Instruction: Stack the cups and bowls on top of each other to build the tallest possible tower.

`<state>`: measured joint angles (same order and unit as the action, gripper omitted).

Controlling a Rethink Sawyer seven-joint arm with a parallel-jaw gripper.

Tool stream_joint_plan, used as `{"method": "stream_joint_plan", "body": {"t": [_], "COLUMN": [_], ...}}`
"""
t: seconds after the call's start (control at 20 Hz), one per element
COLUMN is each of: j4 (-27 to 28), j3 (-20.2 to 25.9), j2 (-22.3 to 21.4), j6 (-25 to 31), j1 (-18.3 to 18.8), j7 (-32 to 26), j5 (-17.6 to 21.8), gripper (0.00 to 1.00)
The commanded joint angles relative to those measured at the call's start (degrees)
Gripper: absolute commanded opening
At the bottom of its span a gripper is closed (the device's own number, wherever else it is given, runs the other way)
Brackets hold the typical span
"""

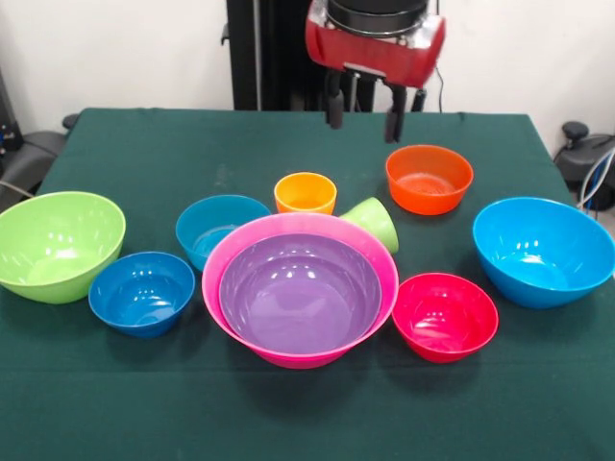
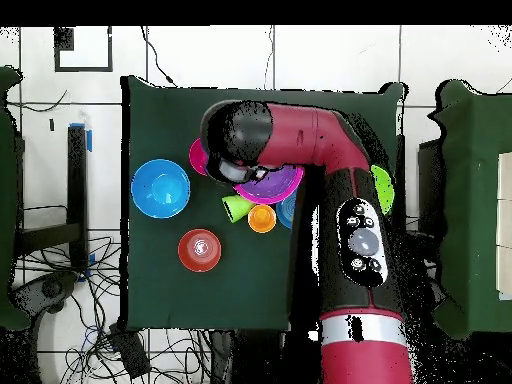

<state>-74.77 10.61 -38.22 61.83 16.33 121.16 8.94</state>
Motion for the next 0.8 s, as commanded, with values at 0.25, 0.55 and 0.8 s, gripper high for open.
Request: {"method": "stream_joint_plan", "body": {"t": [0.25, 0.55, 0.8], "j4": [-5.25, -28.11, -39.03], "j3": [-0.71, -2.67, -1.69], "j2": [-2.66, -14.87, -19.68], "j6": [-3.99, -13.95, -19.46], "j1": [-4.2, -4.64, -2.48], "j7": [7.69, 6.97, 2.19], "j5": [-1.14, -5.33, -8.11], "gripper": [1.0, 1.0, 1.0]}}
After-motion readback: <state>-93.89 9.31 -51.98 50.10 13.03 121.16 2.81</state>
